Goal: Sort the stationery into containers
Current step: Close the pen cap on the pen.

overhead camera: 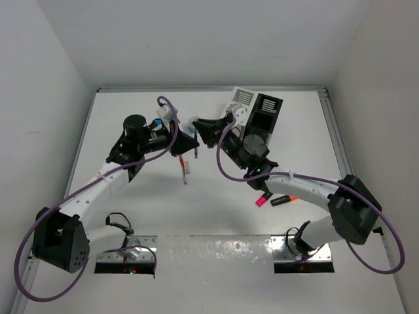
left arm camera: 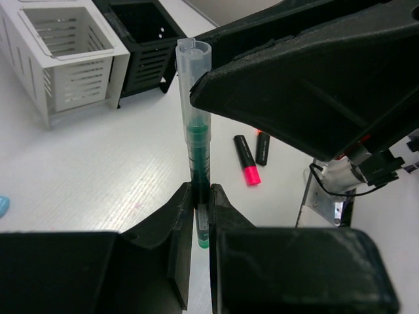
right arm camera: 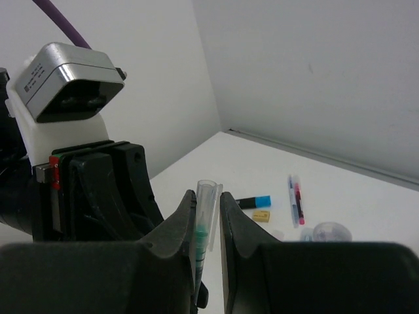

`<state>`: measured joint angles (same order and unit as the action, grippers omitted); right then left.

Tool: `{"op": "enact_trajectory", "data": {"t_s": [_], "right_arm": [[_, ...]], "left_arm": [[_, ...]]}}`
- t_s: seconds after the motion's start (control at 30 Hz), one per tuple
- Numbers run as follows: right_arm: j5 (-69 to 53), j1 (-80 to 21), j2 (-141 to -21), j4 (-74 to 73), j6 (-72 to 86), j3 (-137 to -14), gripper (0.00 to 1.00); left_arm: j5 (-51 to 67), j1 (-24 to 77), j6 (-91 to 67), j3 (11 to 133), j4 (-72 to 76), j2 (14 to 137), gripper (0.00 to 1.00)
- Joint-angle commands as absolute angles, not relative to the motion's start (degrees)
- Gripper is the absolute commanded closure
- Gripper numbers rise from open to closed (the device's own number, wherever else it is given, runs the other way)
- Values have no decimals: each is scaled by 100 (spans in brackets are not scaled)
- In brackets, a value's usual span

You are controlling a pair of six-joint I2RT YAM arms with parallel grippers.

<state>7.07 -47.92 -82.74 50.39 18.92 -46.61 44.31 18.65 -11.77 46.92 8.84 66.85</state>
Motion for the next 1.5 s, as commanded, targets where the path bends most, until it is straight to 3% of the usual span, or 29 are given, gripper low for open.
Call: {"op": "enact_trajectory", "data": {"t_s": [0.0, 0.53, 0.57, 0.63, 0.87, 1.17, 1.3, 1.33, 1.47], "right_arm": [[562, -5071, -8710, 3682, 1942, -4044, 100], [659, -5256, -8895, 3744, 1899, -3665, 100], [624, -5238, -8877, 3570, 1942, -3804, 96], [256, -5037, -8772, 3332, 2179, -4007, 79], [-316, -4290, -7973, 2814, 2453, -4165, 52], [-711, -3824, -7005, 1460, 1969, -5148, 40], [-1019, -3788, -7276, 1432, 1916, -5966, 30], [-1046, -3779, -7364, 1546, 1960, -6124, 17], [-1028, -3771, -7996, 2012, 2416, -6749, 13]], "left_arm": [[4491, 1740, -1415, 5115, 3023, 6407, 100], [4315, 1643, -950, 5071, 2541, 6355, 100], [4324, 1626, -767, 5080, 2401, 6363, 100], [4333, 1626, -389, 5098, 1874, 6355, 100], [4280, 1494, -106, 5036, 1547, 6293, 100], [4245, 1529, -35, 4860, 1538, 6240, 100], [4131, 1617, 307, 4825, 1389, 6231, 100], [4105, 1635, 351, 4825, 1363, 6223, 100], [3999, 1722, 360, 4799, 1318, 6188, 100]]}}
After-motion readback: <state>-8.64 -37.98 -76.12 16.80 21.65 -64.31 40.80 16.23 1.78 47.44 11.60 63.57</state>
